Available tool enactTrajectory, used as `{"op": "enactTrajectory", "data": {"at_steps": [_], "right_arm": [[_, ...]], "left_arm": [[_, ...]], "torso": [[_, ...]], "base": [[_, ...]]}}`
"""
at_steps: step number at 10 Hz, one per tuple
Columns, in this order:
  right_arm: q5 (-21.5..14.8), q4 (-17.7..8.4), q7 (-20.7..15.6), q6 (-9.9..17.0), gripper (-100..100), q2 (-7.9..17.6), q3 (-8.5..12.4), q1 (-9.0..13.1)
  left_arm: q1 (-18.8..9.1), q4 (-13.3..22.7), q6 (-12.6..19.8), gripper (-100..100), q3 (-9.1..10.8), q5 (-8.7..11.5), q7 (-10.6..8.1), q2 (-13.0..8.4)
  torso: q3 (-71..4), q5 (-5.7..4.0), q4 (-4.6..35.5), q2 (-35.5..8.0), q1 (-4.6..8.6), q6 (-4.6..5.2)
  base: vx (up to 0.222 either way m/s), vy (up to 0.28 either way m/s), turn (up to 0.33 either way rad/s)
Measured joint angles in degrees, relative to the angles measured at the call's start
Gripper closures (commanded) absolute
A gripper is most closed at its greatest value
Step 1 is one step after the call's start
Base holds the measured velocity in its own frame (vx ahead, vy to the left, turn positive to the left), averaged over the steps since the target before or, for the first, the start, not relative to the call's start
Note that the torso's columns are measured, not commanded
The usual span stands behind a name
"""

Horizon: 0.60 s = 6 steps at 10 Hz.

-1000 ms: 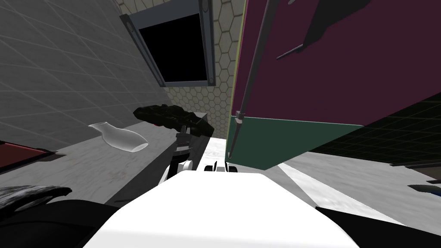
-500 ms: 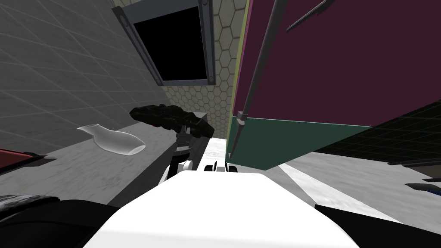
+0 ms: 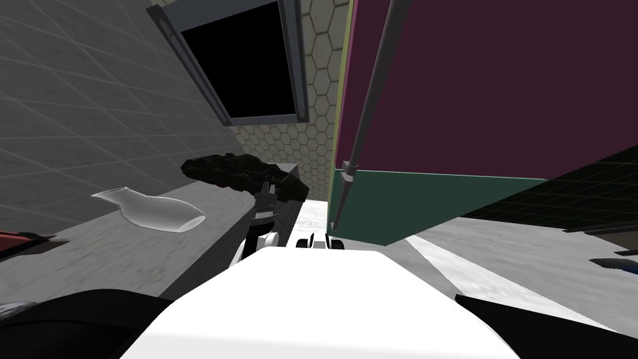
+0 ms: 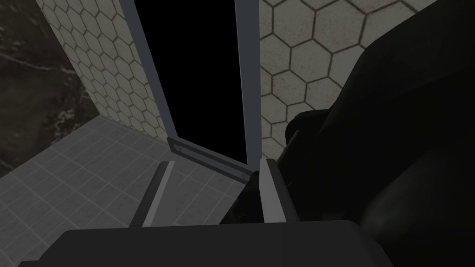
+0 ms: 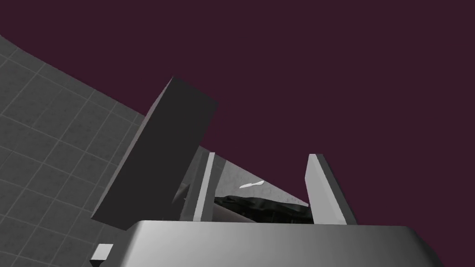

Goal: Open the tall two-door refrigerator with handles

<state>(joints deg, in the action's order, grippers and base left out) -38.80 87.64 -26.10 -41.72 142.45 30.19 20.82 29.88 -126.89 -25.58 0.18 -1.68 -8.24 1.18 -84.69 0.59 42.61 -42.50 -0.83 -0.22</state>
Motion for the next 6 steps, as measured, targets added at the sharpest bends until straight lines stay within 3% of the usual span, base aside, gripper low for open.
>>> {"op": "enactTrajectory", "data": {"at_steps": [2, 4, 5, 6], "right_arm": [[0.4, -1.9, -0.5, -0.3, -100, 2.3, 1.1, -0.6], [0.0, -2.1, -0.8, -0.7, -100, 2.6, 0.9, -0.2], [0.0, -1.8, -0.8, -1.1, 100, 2.5, 0.6, -0.4], [0.0, -1.8, -0.8, -1.3, 100, 2.5, 0.6, -0.5]], "left_arm": [[0.0, 0.0, 0.0, 0, 0.00, 0.0, 0.00, 0.0], [0.0, 0.0, 0.0, 0, 0.00, 0.0, 0.00, 0.0], [0.0, 0.0, 0.0, 0, 0.00, 0.0, 0.00, 0.0], [0.0, 0.0, 0.0, 0, 0.00, 0.0, 0.00, 0.0]], "torso": [[0.0, 0.06, 0.0, 0.0, -0.09, -0.01], [0.1, 0.01, -0.1, 0.0, -0.01, -0.02], [0.1, 0.02, -0.1, 0.0, -0.02, -0.03], [0.1, -0.19, -0.2, 0.1, 0.16, 0.10]], "base": [[0.013, 0.016, -0.018], [0.000, -0.007, -0.030], [-0.002, -0.015, -0.007], [-0.143, -0.151, 0.159]]}}
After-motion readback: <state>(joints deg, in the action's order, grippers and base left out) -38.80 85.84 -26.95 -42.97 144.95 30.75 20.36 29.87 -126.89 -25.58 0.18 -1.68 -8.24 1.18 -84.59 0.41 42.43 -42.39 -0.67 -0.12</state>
